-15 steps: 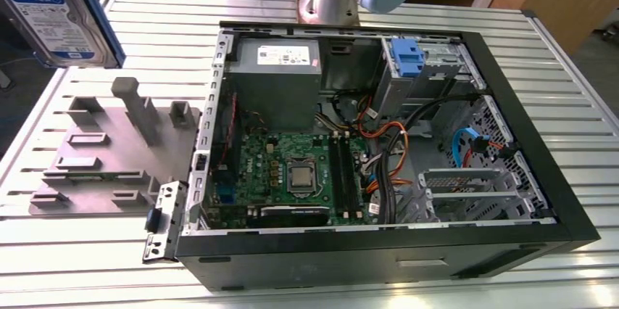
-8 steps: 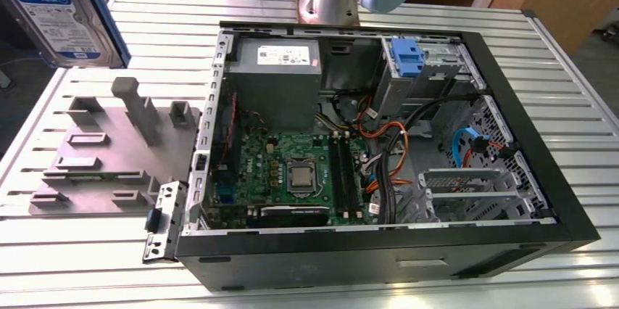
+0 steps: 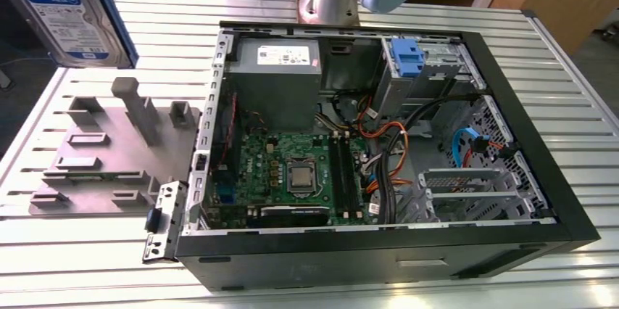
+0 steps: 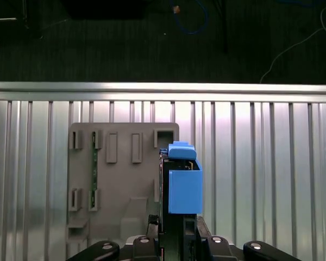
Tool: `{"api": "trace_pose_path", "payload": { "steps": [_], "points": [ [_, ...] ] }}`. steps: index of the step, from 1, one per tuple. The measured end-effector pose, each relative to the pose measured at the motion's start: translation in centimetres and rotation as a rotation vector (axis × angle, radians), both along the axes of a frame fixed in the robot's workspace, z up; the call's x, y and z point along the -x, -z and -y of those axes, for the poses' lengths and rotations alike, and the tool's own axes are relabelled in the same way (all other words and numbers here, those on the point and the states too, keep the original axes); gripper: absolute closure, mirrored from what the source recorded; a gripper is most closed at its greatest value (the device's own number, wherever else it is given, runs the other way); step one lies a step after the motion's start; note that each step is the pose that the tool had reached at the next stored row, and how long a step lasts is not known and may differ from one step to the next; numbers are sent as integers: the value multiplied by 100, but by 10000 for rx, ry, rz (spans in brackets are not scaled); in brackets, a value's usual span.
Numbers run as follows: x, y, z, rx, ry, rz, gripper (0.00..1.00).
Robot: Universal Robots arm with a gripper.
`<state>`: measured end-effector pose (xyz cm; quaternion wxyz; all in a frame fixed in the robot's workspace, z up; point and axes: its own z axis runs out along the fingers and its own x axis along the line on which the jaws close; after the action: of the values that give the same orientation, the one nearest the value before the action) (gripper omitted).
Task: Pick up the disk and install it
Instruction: 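Pick up the disk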
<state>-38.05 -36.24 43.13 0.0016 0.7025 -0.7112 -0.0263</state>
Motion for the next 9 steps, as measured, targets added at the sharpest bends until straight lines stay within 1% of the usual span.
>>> {"api": "trace_pose_path", "payload": {
  "steps": [9],
  "points": [
    [-151,0,0,0,1,0,65]
  ]
}}
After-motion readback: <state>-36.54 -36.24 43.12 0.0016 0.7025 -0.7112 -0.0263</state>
